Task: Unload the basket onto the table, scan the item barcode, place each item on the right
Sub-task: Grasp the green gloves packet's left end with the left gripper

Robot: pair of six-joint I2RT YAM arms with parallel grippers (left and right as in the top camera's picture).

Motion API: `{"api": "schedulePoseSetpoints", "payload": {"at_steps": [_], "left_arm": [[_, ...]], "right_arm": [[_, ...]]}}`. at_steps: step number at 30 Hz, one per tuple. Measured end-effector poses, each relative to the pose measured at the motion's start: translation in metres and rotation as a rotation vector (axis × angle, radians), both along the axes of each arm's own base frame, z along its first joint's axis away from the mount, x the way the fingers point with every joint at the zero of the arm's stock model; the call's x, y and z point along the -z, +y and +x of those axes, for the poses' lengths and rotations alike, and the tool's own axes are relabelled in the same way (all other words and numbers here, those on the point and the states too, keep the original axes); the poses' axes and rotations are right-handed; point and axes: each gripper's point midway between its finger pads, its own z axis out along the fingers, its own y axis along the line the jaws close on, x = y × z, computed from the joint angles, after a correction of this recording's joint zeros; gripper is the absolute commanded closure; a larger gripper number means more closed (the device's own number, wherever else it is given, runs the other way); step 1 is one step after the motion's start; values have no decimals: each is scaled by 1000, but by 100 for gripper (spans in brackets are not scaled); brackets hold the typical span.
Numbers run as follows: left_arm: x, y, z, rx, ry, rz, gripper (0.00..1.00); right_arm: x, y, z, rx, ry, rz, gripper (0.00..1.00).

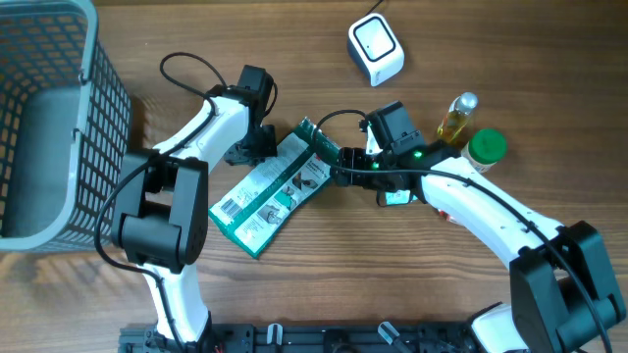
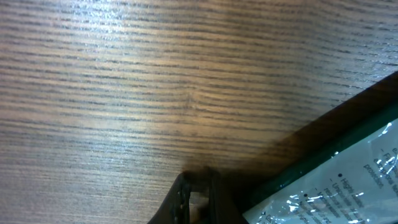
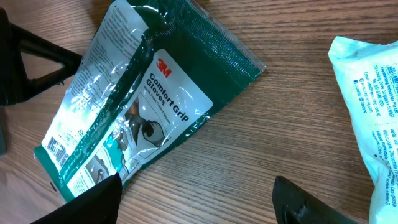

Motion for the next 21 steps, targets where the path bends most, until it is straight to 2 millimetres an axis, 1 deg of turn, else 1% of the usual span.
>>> {"api": "schedulePoseSetpoints", "payload": {"at_steps": [4, 6, 8, 9, 11, 15, 21], "left_arm": [[-1, 3, -6, -16, 27, 0, 96], [-3, 4, -6, -21, 26, -4, 96], [-8, 3, -3, -30, 11, -9, 96], [-15, 2, 1, -33, -13, -18, 96], [-23, 1, 5, -39, -35, -26, 95], [-24, -1, 5, -44, -36, -38, 93], [-24, -11, 2, -36, -23, -81, 94]], "right_arm": [[0, 0, 0, 0, -1, 0, 22], [0, 0, 0, 0, -1, 1, 22], [0, 0, 0, 0, -1, 1, 22], [0, 0, 0, 0, -1, 1, 22], [0, 0, 0, 0, -1, 1, 22], [0, 0, 0, 0, -1, 1, 22], [0, 0, 0, 0, -1, 1, 22]]}}
